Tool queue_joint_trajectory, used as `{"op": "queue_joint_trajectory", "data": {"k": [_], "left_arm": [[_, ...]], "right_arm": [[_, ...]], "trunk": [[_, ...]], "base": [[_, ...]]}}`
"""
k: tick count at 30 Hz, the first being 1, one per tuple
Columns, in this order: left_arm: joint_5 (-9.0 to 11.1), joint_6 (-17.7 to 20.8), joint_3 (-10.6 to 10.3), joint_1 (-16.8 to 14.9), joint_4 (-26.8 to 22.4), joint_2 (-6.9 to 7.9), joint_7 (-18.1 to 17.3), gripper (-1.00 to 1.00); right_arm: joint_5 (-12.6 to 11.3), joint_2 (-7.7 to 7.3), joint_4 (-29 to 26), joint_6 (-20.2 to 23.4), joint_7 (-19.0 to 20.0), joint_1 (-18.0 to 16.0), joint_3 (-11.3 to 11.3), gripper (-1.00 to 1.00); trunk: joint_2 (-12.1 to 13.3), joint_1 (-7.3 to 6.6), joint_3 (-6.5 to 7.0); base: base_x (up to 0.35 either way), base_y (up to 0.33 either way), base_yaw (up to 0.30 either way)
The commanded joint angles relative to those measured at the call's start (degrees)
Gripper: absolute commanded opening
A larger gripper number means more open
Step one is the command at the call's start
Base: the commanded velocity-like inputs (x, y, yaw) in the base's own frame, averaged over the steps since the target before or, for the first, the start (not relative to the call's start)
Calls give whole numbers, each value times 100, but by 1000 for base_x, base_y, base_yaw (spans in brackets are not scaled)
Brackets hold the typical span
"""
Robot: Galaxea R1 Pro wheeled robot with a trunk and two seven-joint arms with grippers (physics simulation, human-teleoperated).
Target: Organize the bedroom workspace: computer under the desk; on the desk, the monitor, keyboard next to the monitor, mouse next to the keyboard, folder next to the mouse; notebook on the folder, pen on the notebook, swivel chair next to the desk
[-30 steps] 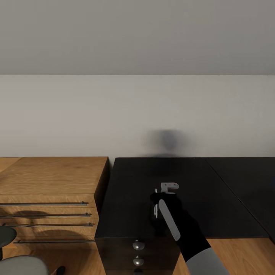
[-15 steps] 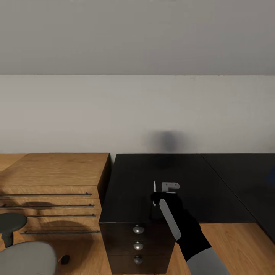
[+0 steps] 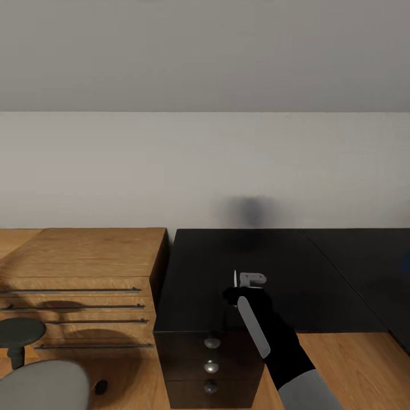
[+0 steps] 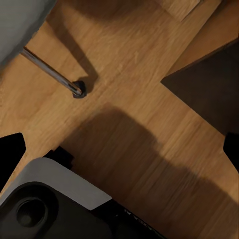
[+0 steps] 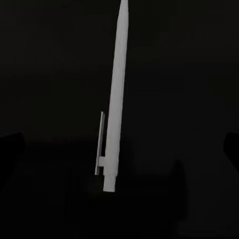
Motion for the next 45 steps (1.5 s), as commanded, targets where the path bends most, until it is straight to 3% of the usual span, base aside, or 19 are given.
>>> {"op": "queue_joint_trajectory", "data": {"k": [1,34,39,45], "left_arm": [[12,23,-7,-2,-10,4,29,100],[88,23,-15,-2,-30,-68,65,100],[99,27,-5,-2,-39,-79,48,100],[103,30,2,-6,-37,-86,31,100]], "right_arm": [[-85,-1,0,12,-59,-4,8,100],[-165,-1,31,5,-69,-9,-29,100],[-161,-1,30,6,-73,-6,-27,100],[-166,-1,35,12,-81,-5,-29,100]], "trunk": [[-3,1,-5],[-3,1,-5],[-204,111,-94],[-204,111,-94]], "base": [[40,88,0],[52,11,0],[3,0,0],[1,0,0]]}}
